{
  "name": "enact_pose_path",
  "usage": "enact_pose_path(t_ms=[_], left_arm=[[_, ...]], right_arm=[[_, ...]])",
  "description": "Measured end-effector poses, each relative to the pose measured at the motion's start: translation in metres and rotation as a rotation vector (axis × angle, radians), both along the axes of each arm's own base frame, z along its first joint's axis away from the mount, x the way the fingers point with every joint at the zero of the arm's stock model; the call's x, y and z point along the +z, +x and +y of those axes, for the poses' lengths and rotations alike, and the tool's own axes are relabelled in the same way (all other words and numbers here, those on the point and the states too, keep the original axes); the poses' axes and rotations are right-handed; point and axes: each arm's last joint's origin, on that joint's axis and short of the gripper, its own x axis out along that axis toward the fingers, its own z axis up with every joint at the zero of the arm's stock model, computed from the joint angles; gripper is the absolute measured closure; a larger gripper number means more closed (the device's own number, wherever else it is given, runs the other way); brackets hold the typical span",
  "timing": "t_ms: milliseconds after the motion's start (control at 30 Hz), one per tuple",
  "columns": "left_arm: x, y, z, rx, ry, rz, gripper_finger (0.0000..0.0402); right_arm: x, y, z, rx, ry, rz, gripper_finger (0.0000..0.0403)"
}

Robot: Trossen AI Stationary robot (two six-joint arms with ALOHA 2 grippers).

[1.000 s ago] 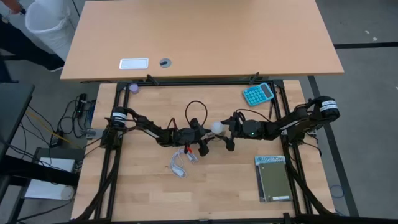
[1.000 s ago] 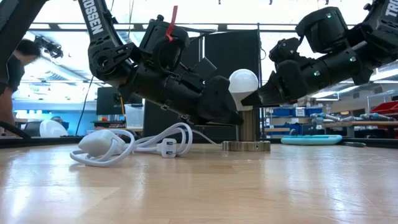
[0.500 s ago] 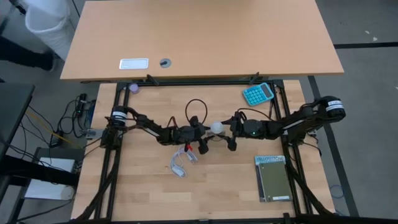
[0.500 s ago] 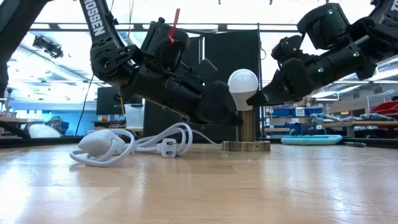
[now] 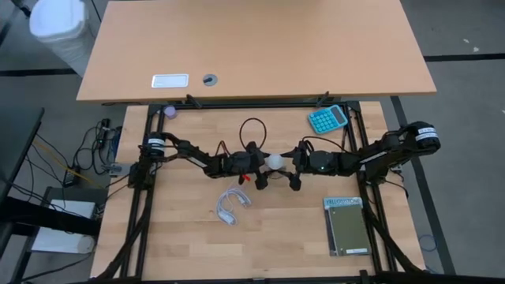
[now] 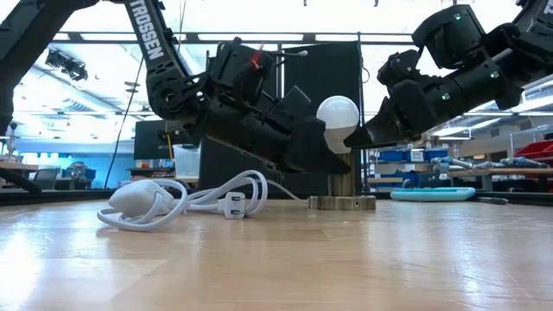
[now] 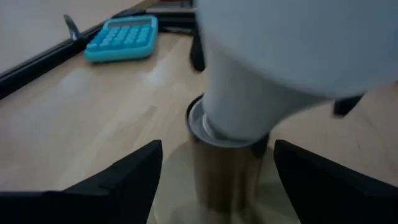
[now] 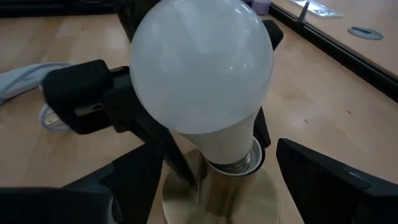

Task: Screw lightbulb
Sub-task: Insert the lightbulb into the socket

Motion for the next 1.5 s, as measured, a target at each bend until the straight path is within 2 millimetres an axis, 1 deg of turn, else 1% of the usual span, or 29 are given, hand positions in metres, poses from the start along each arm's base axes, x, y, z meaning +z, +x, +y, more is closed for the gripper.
enact_pose_path(t_ms=[267,467,867,1033,1200,1367,1500], left_arm=[[0.000,0.001,0.000,-0.013,0.046,0.007,0.0136],[-0.020,0.004,0.001,-0.012,0.041,0.028,0.0147],[-0.011,0.013,0.002,-0.012,0.047,-0.021,0.0152],[-0.011,0.013,0.002,-0.008,0.048,-0.021,0.0186],[-0.011,0.013,0.002,-0.008,0.045,-0.026,0.0220],[-0.011,0.013,0.000,-0.009,0.043,-0.026,0.0217],[-0.011,0.013,0.000,-0.007,0.040,-0.027,0.0210]], right_arm=[[0.001,0.001,0.001,0.017,0.020,-0.012,0.0090],[0.001,0.001,0.001,0.019,0.026,-0.020,0.0090],[0.001,0.001,0.001,0.018,0.030,-0.018,0.0090],[0.001,0.001,0.001,0.032,0.031,-0.018,0.0090],[0.000,0.001,0.000,0.049,-0.013,0.004,0.0090],[0.004,0.002,-0.005,0.067,-0.053,-0.033,0.0090],[0.003,0.003,-0.011,0.121,-0.029,-0.037,0.0090]])
